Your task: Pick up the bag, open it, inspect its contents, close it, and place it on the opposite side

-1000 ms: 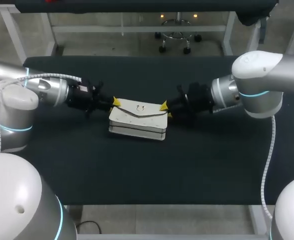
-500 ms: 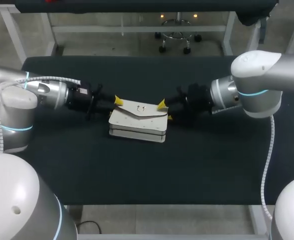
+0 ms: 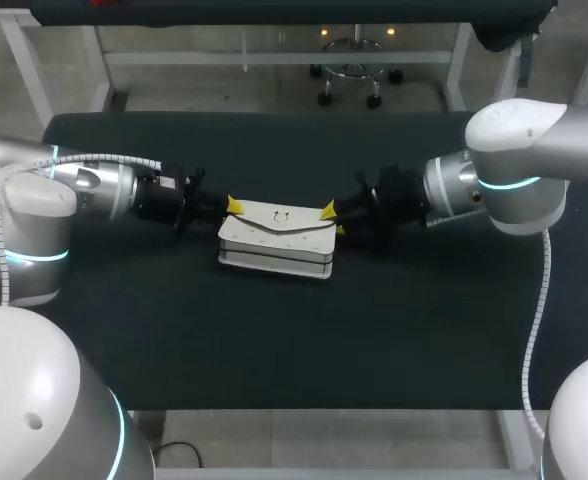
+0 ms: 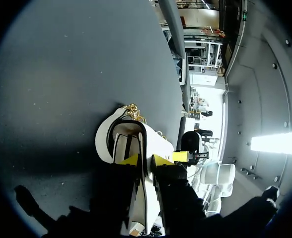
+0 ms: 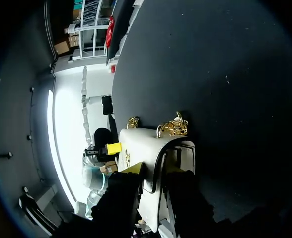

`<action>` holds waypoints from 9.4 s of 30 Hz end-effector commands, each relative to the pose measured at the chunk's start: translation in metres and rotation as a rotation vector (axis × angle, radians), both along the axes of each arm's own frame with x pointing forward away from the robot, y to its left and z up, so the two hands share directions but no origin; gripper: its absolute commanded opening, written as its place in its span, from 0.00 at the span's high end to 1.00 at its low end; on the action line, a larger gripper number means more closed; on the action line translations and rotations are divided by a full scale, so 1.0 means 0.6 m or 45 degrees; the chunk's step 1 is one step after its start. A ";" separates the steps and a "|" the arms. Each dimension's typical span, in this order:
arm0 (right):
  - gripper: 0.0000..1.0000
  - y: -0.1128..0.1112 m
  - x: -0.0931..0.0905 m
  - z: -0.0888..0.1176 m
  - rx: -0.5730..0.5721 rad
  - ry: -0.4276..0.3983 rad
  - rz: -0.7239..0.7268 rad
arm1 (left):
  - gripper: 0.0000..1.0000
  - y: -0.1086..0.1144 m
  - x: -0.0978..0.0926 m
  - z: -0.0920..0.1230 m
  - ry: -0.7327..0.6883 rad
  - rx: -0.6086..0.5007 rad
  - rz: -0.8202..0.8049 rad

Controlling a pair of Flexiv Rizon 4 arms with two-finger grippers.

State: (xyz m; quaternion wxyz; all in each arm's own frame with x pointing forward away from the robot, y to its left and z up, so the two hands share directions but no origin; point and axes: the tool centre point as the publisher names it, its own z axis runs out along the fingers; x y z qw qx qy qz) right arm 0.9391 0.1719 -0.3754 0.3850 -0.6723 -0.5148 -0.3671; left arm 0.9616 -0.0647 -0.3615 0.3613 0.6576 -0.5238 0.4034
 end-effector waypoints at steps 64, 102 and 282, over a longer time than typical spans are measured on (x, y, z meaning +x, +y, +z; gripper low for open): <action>0.07 -0.054 -0.075 0.036 -0.158 -0.058 0.008 | 0.00 0.059 -0.054 0.081 -0.135 0.228 0.114; 0.78 -0.015 -0.102 -0.001 -0.117 0.023 0.174 | 0.00 0.143 -0.061 0.073 -0.058 0.432 0.164; 0.00 -0.867 0.305 0.019 -0.070 -0.058 0.104 | 0.00 0.521 0.086 0.194 -0.035 1.304 -0.435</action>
